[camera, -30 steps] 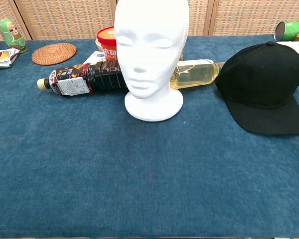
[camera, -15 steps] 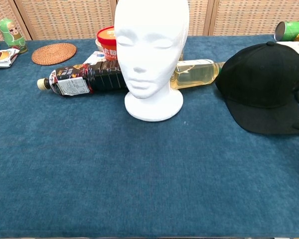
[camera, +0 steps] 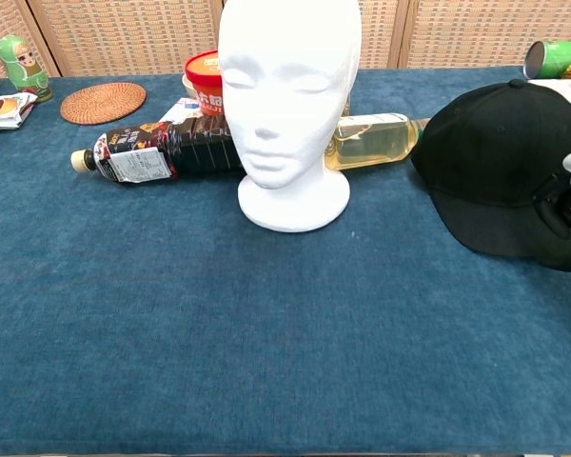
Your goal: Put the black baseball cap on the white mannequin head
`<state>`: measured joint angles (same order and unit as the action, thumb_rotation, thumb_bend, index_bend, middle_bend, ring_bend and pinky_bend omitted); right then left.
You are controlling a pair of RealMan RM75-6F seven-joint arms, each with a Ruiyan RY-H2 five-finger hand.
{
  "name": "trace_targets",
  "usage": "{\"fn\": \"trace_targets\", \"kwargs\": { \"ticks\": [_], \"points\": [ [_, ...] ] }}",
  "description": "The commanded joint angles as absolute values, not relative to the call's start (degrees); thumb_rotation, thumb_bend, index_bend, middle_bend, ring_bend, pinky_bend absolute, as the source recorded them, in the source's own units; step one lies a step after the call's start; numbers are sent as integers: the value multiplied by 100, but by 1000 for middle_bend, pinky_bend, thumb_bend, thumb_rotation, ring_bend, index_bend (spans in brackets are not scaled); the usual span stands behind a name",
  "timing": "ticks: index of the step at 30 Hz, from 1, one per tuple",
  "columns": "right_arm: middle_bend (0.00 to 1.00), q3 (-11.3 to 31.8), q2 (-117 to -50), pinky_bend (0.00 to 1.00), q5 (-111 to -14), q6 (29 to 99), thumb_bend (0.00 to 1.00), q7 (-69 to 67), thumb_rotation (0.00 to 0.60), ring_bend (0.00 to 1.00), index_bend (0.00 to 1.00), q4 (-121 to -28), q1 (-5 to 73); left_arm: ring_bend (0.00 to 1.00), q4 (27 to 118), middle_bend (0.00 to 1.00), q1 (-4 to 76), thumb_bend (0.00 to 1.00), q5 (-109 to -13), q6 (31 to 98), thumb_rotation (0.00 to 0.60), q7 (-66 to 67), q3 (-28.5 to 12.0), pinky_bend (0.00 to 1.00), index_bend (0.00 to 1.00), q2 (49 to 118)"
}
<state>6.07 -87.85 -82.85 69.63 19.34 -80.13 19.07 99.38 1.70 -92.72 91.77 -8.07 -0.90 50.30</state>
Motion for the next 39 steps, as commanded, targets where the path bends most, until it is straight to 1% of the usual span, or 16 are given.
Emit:
{"fn": "trace_targets", "kwargs": {
  "ticks": [1,21,28,32,35,39],
  "points": [
    [897,595,-8823,1000,-8243,6937,202,1958,600,975,748,-7964,1926,191,9923,239,163,252,-9265,9178,600,-822,-84,257,387,5031],
    [891,613,-9134,1000,-8009,6886,199,1900,600,974,748,-7454,2036,190,9778,240,74,251,-9201,9280,600,-945,-77,257,387,5044],
    [891,674,-9262,1000,-7993,6971,206,1703,600,980,748,-7243,2064,190,9764,240,56,252,-9183,9297,600,-962,-81,257,387,5031],
    [880,751,-9445,998,-8034,7140,213,1441,600,978,741,-6923,2074,190,9756,240,33,252,-9164,9322,600,-987,-82,256,387,5039],
    [848,776,-9693,994,-8107,7295,219,1171,600,966,713,-6538,2082,191,9747,240,28,252,-9171,9322,600,-994,-77,256,387,5048],
    [809,821,-10026,994,-8187,7456,266,751,600,943,688,-5985,2114,190,9741,240,20,253,-9182,9337,600,-1000,-76,256,388,5051]
  ]
}}
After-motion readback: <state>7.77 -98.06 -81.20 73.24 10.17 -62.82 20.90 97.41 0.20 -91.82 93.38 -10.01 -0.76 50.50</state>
